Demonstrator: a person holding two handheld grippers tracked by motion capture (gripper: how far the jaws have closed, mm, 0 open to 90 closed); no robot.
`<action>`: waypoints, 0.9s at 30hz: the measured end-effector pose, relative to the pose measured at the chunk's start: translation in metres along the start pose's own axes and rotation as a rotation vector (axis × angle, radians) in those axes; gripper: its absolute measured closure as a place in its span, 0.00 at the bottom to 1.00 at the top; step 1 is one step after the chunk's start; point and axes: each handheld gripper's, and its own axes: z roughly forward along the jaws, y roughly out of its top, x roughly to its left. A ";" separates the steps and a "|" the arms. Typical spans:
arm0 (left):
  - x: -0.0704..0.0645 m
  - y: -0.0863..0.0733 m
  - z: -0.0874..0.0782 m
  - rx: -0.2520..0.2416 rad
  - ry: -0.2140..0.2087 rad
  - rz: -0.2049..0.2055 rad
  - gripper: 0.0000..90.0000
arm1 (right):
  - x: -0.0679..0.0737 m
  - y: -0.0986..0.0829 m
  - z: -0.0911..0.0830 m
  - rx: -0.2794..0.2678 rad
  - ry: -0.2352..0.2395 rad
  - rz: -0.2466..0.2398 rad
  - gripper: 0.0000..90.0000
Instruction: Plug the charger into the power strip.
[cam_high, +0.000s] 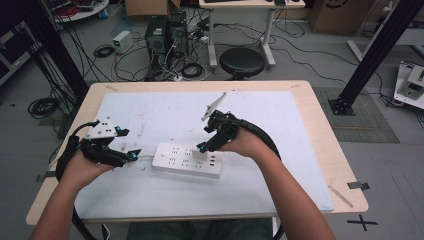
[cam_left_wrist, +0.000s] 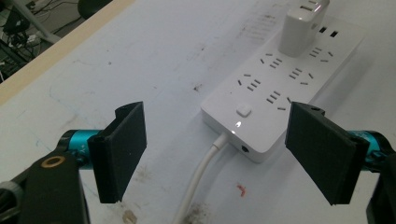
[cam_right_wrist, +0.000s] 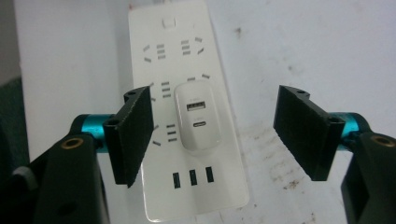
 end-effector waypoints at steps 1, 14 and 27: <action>0.000 0.001 0.000 -0.004 -0.002 0.000 0.23 | -0.001 -0.002 -0.005 -0.018 -0.002 0.006 0.30; 0.004 0.003 0.004 -0.055 -0.046 -0.006 0.23 | -0.004 -0.039 -0.050 -0.178 -0.089 0.094 0.23; 0.008 -0.002 0.005 -0.128 -0.056 -0.022 0.23 | -0.009 -0.069 -0.063 -0.255 -0.102 0.135 0.22</action>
